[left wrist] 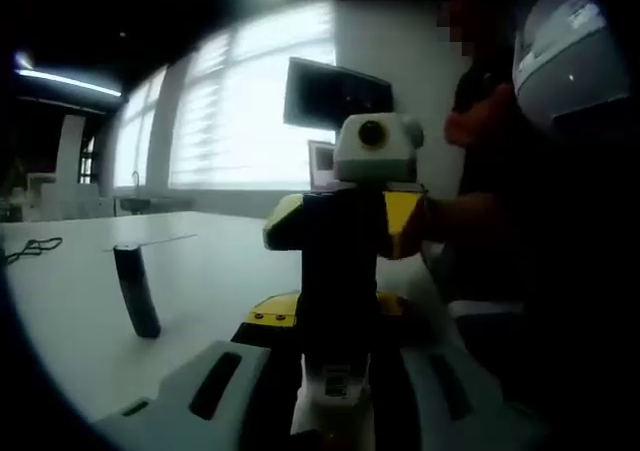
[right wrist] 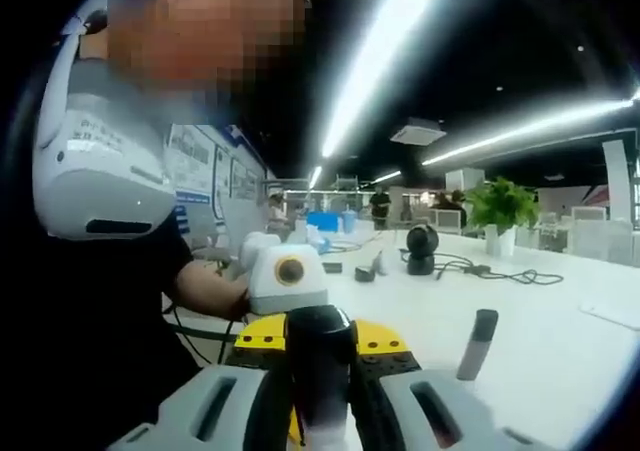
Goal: Pick up cosmetic bottle twist off cap place on table pick up cap screw tight cap place on table
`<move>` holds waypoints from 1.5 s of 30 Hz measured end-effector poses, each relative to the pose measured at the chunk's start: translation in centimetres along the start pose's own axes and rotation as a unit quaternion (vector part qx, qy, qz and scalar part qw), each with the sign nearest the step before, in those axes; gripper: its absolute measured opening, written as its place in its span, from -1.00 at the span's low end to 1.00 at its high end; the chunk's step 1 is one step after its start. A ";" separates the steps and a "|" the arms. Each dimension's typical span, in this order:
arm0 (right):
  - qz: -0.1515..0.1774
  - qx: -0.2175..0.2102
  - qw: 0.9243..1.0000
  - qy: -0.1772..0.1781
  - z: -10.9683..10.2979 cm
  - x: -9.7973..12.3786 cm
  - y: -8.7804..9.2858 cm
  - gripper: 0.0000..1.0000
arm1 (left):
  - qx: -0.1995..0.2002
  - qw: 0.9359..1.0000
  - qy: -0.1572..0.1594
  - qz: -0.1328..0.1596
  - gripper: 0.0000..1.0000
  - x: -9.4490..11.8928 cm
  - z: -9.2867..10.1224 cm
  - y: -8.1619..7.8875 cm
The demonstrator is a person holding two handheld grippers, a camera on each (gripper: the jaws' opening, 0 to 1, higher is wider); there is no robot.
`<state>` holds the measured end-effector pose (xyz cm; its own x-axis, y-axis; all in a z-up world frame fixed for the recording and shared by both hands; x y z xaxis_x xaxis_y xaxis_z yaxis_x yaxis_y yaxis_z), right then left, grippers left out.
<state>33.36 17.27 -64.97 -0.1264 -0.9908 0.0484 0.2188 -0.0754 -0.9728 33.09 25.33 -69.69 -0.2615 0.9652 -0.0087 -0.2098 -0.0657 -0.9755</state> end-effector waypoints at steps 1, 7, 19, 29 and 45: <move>0.001 0.000 1.000 -0.005 0.0 0.0 0.0 -0.71 | -0.001 1.000 0.003 -0.002 -0.72 0.0 0.0 0.0; 0.008 -0.002 0.998 -0.055 0.4 -0.1 0.1 -0.73 | -0.003 1.000 0.021 -0.004 -0.72 0.0 -0.2 0.0; 0.020 0.004 0.989 -0.148 1.7 -0.3 0.4 -0.76 | 0.002 0.998 0.064 -0.014 -0.73 0.0 -1.0 -0.2; 0.018 0.004 0.993 -0.121 0.8 0.2 0.3 -0.73 | -0.008 0.998 0.054 -0.016 -0.73 -0.2 -0.4 -0.1; 0.008 -0.022 0.998 0.060 0.8 0.6 0.0 -0.38 | -0.006 0.999 -0.034 0.008 -0.72 -0.3 -1.8 -0.2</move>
<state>34.05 16.59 -64.74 -0.2382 -0.9712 0.0085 0.1790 -0.0525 -0.9825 34.90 25.46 -69.85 -0.3276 0.9448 -0.0105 -0.1941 -0.0782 -0.9779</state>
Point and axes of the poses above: the point that each gripper's makers call its tool centre point, and the gripper's own axes: x roughly backward along the fingers, z roughly to its right, y roughly out of its underside, the point moved 7 cm from there along x, roughly backward along the fingers, and after that the axes turned 12 degrees about x, right-handed, at the moved point
